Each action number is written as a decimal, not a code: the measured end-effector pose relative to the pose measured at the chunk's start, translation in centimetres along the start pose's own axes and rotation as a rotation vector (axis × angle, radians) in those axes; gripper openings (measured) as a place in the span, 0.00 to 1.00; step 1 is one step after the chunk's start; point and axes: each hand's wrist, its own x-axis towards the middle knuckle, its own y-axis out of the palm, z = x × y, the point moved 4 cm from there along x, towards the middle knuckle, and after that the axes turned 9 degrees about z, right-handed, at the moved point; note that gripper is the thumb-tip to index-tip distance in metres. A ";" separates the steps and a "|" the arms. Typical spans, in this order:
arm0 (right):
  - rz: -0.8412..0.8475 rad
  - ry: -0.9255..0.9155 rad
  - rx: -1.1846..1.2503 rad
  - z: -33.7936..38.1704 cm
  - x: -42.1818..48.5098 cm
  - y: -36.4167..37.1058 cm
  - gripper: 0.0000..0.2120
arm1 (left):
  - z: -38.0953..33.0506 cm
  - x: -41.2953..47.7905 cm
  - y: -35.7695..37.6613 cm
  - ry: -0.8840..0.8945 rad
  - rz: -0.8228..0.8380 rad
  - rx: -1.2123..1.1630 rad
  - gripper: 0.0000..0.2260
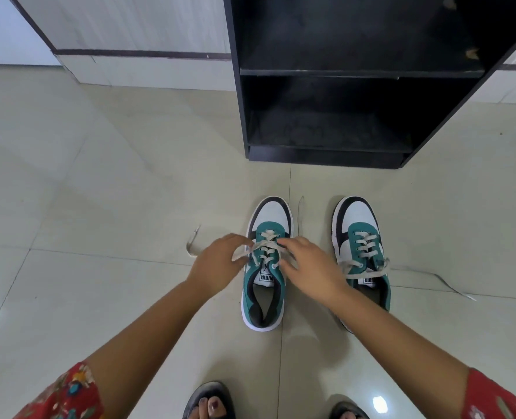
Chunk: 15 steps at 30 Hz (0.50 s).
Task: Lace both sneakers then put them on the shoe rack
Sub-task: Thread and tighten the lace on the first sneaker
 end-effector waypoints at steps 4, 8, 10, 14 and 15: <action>-0.123 -0.003 -0.023 -0.5 -0.6 -0.6 0.09 | 0.3 -0.2 0.0 0.032 -0.082 0.088 0.04; -0.110 0.102 -0.138 -2.7 -2.2 -1.6 0.09 | 1.7 -1.6 -1.2 -0.044 -0.113 0.310 0.06; -0.071 0.158 -0.188 -3.9 -2.5 -1.6 0.09 | 2.9 -2.4 -1.4 -0.120 -0.058 0.337 0.07; 0.015 0.105 -0.317 -3.0 -1.8 -0.4 0.13 | 1.7 -2.1 -0.3 0.089 0.023 0.210 0.14; -0.001 0.060 -0.295 -2.3 -1.5 -0.1 0.13 | 0.9 -1.7 0.1 0.145 0.014 0.194 0.16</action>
